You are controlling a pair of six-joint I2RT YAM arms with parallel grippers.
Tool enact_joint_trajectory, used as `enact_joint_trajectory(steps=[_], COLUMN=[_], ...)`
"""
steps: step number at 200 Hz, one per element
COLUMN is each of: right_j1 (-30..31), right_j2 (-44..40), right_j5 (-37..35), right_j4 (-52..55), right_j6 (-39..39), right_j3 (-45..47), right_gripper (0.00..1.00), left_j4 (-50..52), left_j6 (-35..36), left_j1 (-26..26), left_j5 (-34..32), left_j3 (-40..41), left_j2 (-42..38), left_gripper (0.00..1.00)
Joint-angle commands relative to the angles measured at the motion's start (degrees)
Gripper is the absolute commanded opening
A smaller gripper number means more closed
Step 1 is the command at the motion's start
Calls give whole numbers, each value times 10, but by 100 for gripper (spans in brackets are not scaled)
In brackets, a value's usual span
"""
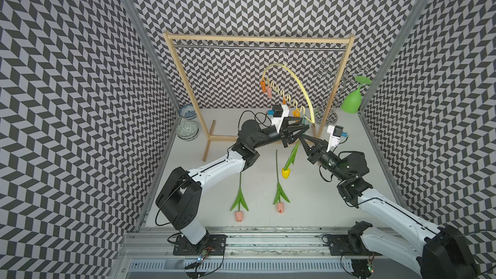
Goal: Dry the flowers on a clothes hanger
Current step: Clamp the flower onto the hanger.
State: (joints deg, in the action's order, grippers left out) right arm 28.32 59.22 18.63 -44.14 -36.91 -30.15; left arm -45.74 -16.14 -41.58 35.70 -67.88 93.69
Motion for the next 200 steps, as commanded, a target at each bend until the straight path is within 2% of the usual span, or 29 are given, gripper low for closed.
enact_joint_trajectory(steps=[1,57,89,125,200], right_j1=[3,4,3,3,4], right_j2=[-3,-2,-5,-9,-16], right_j5=[-11,-19,-24,-25,-34], right_j4=[-8,2,12,19,36], right_j6=[13,16,19,20,28], right_j3=[-16,-10,-6,-4,-4], right_gripper=[0,0,0,0,19], left_j4=[0,4,3,0,6], left_j6=[4,5,0,-3,-18], left_j1=[-4,-4,-5,-6,-7], left_j5=[4,3,9,19,34], left_j3=[8,9,5,2,-8], left_j2=[0,-2,0,7,20], left_gripper=[45,46,56,57,57])
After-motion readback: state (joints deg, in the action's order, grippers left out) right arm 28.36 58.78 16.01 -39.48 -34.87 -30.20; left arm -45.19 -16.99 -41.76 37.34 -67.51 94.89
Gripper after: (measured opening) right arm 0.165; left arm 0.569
